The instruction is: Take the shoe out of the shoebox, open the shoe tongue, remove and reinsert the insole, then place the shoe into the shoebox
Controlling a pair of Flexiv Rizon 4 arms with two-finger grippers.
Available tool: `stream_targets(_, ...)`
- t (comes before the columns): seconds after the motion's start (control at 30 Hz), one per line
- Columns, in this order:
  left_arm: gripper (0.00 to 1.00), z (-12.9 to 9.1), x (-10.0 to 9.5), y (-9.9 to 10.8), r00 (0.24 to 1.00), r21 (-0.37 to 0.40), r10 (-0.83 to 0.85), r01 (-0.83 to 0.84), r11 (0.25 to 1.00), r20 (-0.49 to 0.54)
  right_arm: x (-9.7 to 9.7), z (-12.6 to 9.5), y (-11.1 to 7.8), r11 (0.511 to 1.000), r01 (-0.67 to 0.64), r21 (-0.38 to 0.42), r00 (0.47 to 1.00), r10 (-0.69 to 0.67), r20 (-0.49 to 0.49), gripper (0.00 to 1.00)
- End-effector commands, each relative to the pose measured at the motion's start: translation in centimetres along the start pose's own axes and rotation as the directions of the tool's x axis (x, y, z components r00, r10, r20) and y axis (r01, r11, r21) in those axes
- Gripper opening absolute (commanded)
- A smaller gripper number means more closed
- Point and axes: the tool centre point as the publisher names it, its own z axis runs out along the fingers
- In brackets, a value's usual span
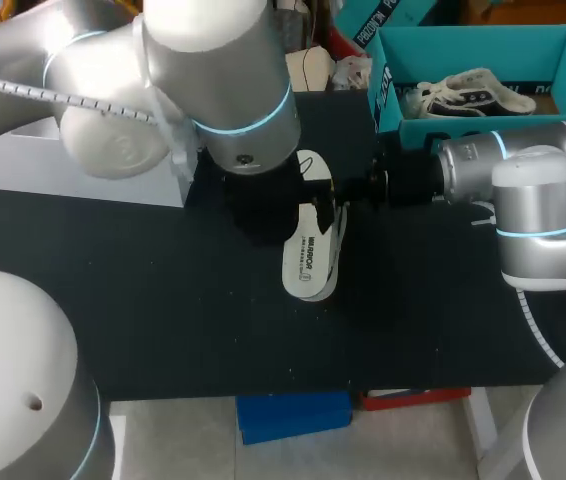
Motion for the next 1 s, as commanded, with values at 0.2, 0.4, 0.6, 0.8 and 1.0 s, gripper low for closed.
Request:
stream_targets(0.2,1.00,-0.54,2.75,-0.89,0.830,-0.012,-0.013,0.024,1.000,0.558,-0.10,0.10,0.03,1.000,0.000,0.000,1.000,0.000,-0.001,0.00)
stream_targets(0.4,1.00,-0.37,3.20,-0.64,0.768,-0.025,-0.008,0.032,0.999,0.641,-0.10,0.10,0.03,1.000,0.000,0.000,1.000,0.000,-0.001,0.00)
stream_targets(0.6,1.00,-0.37,3.20,-0.64,0.768,-0.025,-0.008,0.032,0.999,0.641,-0.10,0.10,0.03,1.000,0.000,0.000,1.000,0.000,-0.001,0.00)
stream_targets(0.8,1.00,-0.37,3.20,-0.64,0.768,-0.025,-0.008,0.032,0.999,0.641,-0.10,0.10,0.03,1.000,0.000,0.000,1.000,0.000,-0.001,0.00)
stream_targets(1.0,1.00,-0.37,3.20,-0.64,0.768,-0.025,-0.008,0.032,0.999,0.641,-0.10,0.10,0.03,1.000,0.000,0.000,1.000,0.000,-0.001,0.00)
